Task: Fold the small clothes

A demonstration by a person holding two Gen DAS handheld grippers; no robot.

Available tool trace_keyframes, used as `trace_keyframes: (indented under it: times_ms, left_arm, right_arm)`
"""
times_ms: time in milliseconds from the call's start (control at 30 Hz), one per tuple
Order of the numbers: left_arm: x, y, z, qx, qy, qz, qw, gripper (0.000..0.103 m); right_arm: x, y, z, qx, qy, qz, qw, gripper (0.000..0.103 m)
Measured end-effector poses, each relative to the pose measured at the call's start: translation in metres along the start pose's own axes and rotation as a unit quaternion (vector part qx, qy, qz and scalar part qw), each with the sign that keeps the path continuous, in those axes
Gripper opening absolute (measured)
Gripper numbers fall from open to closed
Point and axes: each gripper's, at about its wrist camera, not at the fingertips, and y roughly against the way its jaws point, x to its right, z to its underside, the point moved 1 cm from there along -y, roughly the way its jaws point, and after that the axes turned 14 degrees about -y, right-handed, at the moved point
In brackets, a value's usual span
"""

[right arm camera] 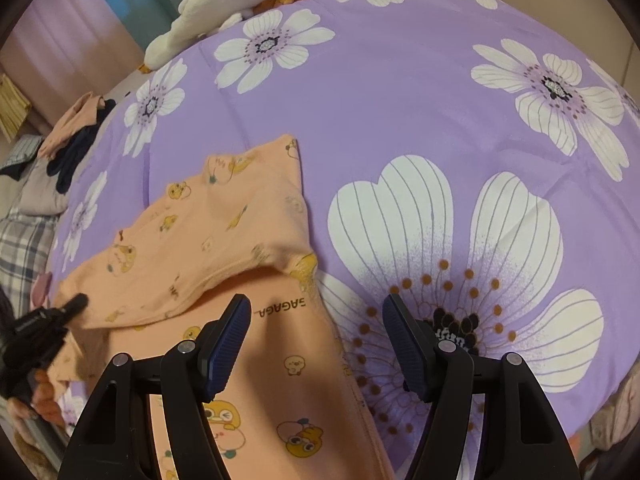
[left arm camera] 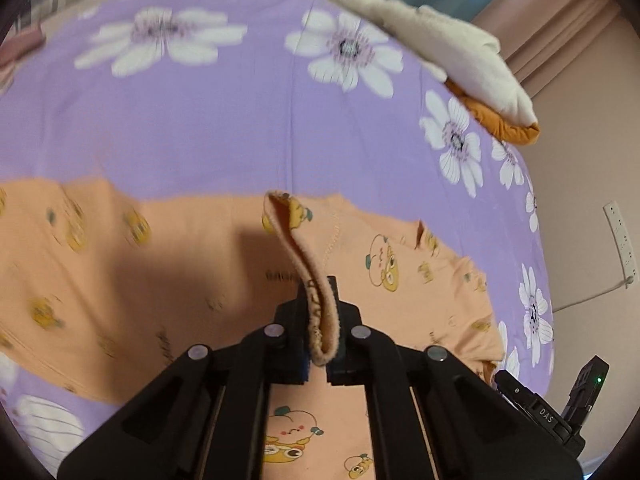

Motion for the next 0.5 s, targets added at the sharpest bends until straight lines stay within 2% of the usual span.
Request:
trace_keyframes:
  times_ms: [167, 500]
  left_arm:
    - [-0.011, 0.009, -0.002, 0.012, -0.009, -0.032, 0.9994, 0.004]
    - [-0.032, -0.015, 0.020, -0.034, -0.004, -0.058, 0.9977, 0.005]
  right_arm:
    - [-0.006, 0.000, 0.000, 0.000, 0.007, -0.005, 1.000, 0.068]
    - [-0.022, -0.024, -0.009, -0.027, 0.009, -0.023, 0.999, 0.068]
